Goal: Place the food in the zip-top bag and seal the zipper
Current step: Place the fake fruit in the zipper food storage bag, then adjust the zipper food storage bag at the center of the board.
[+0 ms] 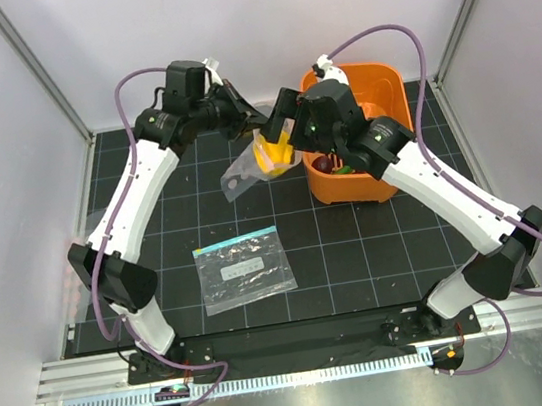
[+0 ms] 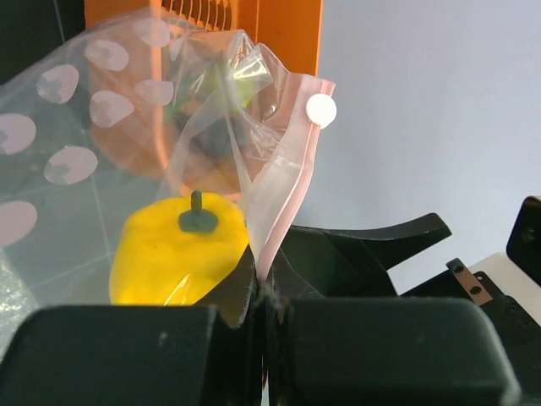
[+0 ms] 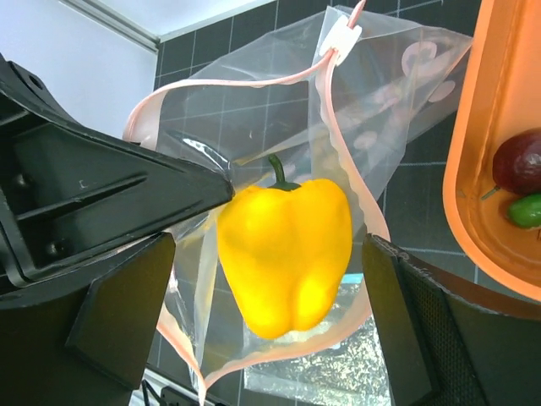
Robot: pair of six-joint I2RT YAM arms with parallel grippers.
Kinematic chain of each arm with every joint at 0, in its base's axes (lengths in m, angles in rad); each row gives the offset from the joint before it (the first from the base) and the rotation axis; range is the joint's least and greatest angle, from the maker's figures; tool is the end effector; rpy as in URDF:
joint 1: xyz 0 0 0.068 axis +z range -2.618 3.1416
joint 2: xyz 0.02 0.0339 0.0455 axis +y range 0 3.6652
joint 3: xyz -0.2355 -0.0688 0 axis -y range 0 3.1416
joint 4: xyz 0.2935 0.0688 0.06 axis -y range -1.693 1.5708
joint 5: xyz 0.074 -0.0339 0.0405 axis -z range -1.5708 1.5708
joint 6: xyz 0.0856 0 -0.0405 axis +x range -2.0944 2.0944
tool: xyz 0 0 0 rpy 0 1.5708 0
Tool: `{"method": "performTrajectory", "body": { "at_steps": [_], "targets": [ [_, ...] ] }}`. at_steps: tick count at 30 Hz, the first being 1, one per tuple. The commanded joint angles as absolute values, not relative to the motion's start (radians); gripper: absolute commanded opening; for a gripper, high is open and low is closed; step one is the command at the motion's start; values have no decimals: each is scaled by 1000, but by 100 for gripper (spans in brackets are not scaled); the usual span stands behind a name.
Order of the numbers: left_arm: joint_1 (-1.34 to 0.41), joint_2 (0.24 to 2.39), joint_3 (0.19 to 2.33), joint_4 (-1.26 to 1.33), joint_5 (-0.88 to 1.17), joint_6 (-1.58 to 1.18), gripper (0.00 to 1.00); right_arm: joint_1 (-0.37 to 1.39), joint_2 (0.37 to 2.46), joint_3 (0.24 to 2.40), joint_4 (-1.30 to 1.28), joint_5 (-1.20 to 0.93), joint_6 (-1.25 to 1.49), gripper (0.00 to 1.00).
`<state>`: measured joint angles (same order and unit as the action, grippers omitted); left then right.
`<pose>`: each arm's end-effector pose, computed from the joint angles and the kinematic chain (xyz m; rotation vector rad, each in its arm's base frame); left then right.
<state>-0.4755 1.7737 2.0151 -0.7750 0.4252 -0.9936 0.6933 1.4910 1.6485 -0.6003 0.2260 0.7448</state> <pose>0.4008 -0.2461 0.3953 -0.3190 2.3232 -1.2631 0.3383 0.2562 0.3861 0.2013 2.0603 0.6839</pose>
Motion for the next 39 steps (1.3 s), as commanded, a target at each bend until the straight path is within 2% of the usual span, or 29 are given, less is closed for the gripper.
{"method": "performTrajectory", "body": {
  "at_steps": [1, 4, 5, 6, 18, 23, 32, 35, 39],
  "targets": [
    [-476, 1736, 2011, -718, 471, -1012, 0, 695, 1453, 1690, -630, 259, 765, 98],
    [-474, 1735, 2008, -716, 465, -1006, 0, 693, 1418, 1675, -650, 320, 758, 88],
    [-474, 1732, 2008, -716, 462, -1005, 0, 686, 1413, 1663, -658, 328, 753, 80],
    [-476, 1730, 2006, -716, 460, -1003, 0, 680, 1411, 1666, -672, 328, 762, 66],
    [-474, 1718, 2019, -738, 436, -968, 0, 611, 1416, 1625, -765, 253, 813, 64],
    [-474, 1726, 2048, -752, 433, -960, 0, 606, 1427, 1585, -749, 203, 816, 52],
    [-474, 1733, 2066, -769, 426, -950, 0, 601, 1474, 1574, -703, 86, 816, 44],
    [-474, 1733, 2074, -770, 425, -948, 0, 600, 1489, 1575, -713, 63, 818, 36],
    [-469, 1735, 2075, -778, 420, -939, 0, 597, 1499, 1598, -721, 58, 813, 8]
  ]
}}
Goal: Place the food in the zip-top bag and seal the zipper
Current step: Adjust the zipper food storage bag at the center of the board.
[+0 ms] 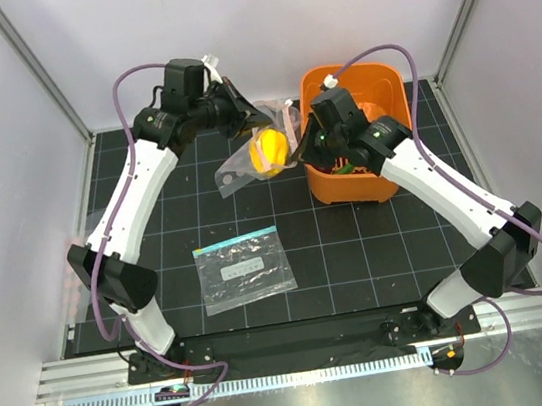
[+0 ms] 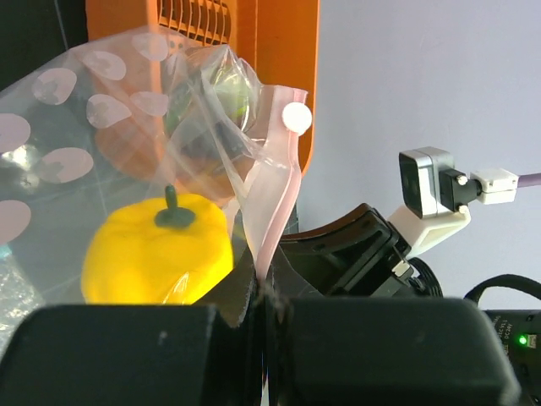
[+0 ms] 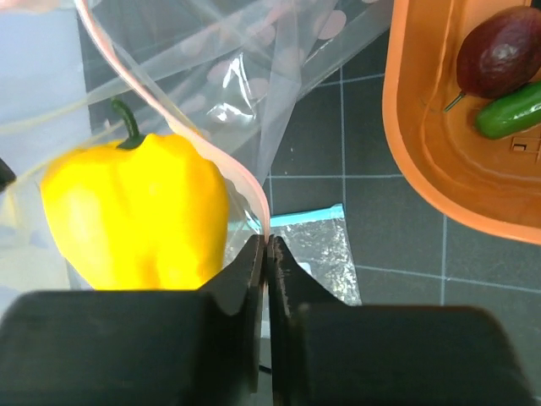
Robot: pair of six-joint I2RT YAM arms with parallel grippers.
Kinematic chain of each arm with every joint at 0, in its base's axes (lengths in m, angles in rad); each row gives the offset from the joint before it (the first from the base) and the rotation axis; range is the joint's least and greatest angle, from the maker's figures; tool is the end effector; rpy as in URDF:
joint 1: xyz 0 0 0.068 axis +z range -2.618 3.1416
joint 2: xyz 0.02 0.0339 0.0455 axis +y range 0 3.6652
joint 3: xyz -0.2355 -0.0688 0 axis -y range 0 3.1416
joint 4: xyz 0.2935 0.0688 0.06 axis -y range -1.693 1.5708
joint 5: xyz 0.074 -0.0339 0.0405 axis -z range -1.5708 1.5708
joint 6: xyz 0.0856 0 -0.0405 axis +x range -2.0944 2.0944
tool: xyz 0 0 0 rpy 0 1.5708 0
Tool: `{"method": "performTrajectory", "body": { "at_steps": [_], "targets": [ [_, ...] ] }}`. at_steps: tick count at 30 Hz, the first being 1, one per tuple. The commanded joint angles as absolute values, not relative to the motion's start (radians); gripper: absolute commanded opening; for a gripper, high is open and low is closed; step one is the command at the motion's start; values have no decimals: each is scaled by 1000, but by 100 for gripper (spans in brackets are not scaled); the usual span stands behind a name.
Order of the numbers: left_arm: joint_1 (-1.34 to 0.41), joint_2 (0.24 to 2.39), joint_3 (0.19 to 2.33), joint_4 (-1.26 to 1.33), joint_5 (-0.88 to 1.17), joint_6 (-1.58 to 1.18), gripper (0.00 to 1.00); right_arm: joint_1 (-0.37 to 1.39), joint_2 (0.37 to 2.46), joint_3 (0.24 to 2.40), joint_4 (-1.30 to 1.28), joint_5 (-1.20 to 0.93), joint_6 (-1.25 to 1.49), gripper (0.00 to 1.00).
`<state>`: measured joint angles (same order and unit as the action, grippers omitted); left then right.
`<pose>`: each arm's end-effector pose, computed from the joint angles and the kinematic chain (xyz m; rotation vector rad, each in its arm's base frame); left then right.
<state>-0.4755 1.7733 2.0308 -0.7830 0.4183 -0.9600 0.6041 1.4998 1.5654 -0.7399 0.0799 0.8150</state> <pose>0.3998 -0.2450 0.4006 -0.2797 2.3087 -1.2437 0.3468 0.2311 0.3280 0.2898 2.3127 0.6594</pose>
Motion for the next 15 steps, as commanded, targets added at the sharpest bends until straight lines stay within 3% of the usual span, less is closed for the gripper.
{"method": "performTrajectory", "body": {
  "at_steps": [1, 6, 10, 15],
  "targets": [
    [-468, 1735, 2074, -788, 419, -934, 0, 597, 1500, 1611, -736, 81, 802, 1],
    [-442, 1739, 2110, -885, 353, -824, 0, 597, 1606, 1848, -976, 238, 704, 1],
    [-431, 1798, 2262, -1156, 203, -665, 0, 598, 1695, 2080, -1145, 337, 635, 1],
    [-428, 1783, 2313, -1285, -38, -554, 1, 598, 1690, 2042, -1128, 327, 633, 1]
  ]
}}
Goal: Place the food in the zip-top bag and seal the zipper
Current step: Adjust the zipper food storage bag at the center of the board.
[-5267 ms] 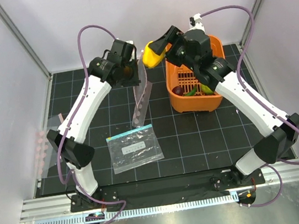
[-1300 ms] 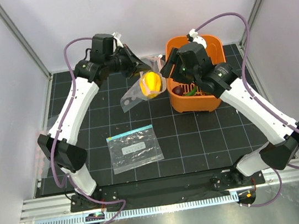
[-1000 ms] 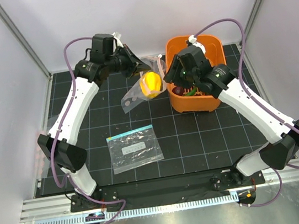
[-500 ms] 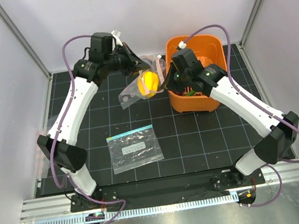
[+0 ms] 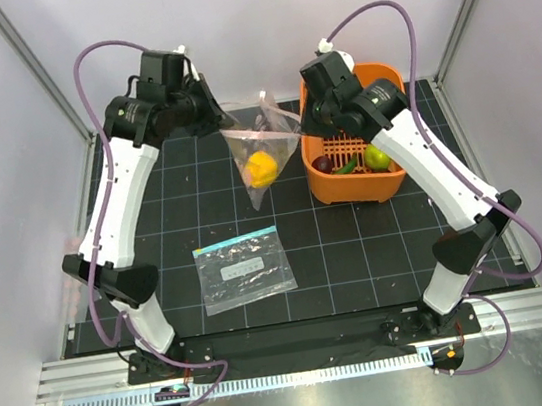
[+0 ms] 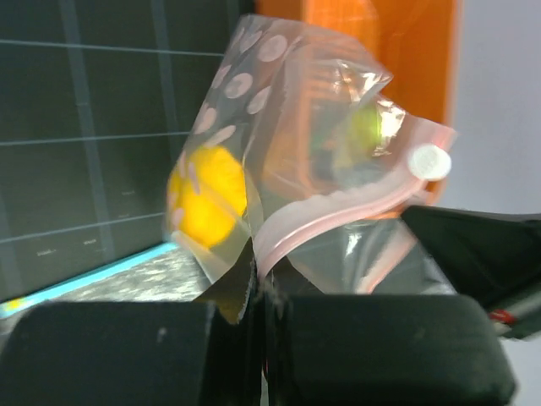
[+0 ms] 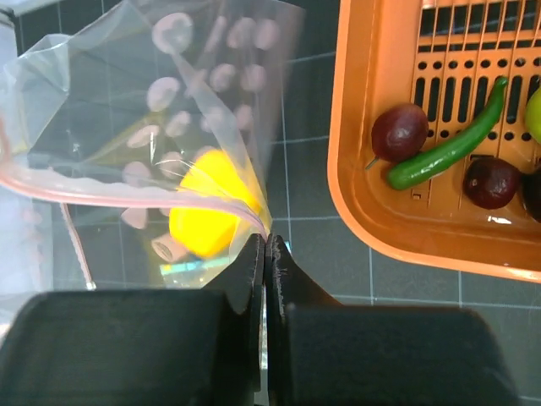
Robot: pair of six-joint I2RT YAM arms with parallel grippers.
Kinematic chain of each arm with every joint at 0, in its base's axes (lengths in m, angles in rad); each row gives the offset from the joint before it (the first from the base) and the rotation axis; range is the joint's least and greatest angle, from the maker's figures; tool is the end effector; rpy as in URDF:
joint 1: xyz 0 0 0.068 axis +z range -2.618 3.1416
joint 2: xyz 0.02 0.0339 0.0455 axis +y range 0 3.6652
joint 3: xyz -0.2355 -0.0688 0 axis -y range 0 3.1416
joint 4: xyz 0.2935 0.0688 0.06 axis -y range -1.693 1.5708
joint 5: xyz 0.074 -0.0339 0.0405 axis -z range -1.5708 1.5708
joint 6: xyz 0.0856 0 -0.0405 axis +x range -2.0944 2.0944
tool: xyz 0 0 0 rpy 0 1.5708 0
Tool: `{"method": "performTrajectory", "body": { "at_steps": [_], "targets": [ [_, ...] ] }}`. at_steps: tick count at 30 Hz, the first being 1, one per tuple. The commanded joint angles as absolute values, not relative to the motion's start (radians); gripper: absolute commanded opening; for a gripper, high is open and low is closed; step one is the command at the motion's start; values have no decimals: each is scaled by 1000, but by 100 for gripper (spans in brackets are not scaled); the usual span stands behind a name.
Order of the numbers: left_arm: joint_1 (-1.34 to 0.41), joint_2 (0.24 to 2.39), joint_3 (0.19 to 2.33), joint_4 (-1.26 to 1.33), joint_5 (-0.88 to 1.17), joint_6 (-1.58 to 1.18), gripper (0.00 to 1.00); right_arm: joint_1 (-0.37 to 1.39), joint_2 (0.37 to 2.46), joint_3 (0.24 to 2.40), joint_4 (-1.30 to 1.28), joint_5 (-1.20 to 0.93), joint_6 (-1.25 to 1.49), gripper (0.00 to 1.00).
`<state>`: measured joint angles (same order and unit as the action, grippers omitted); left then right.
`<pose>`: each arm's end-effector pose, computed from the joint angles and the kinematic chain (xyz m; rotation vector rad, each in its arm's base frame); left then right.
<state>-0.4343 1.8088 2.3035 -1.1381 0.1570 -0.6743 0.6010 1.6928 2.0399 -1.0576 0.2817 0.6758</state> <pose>0.3864 -0.1940 0.4394 -0.1870 2.3126 -0.7653 0.3621 0.2194 0.4016 0.2323 2.2614 0.3619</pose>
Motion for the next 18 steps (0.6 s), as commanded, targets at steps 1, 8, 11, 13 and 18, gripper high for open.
{"method": "performTrajectory", "body": {
  "at_steps": [1, 8, 11, 13, 18],
  "targets": [
    [-428, 1769, 2307, -1304, -91, -551, 0, 598, 1689, 2028, -1120, 318, 635, 1],
    [-430, 1743, 2360, -1373, -322, -489, 0, 595, 1724, 1983, -993, 157, 634, 1],
    [-433, 1736, 2385, -1378, -373, -473, 0, 569, 1750, 1979, -988, 83, 647, 1],
    [-439, 1746, 2379, -1379, -368, -472, 0, 554, 1775, 1961, -988, 52, 644, 6],
    [-494, 1752, 2260, -1306, -315, -489, 1, 525, 1775, 1942, -1016, 78, 600, 67]
  ]
}}
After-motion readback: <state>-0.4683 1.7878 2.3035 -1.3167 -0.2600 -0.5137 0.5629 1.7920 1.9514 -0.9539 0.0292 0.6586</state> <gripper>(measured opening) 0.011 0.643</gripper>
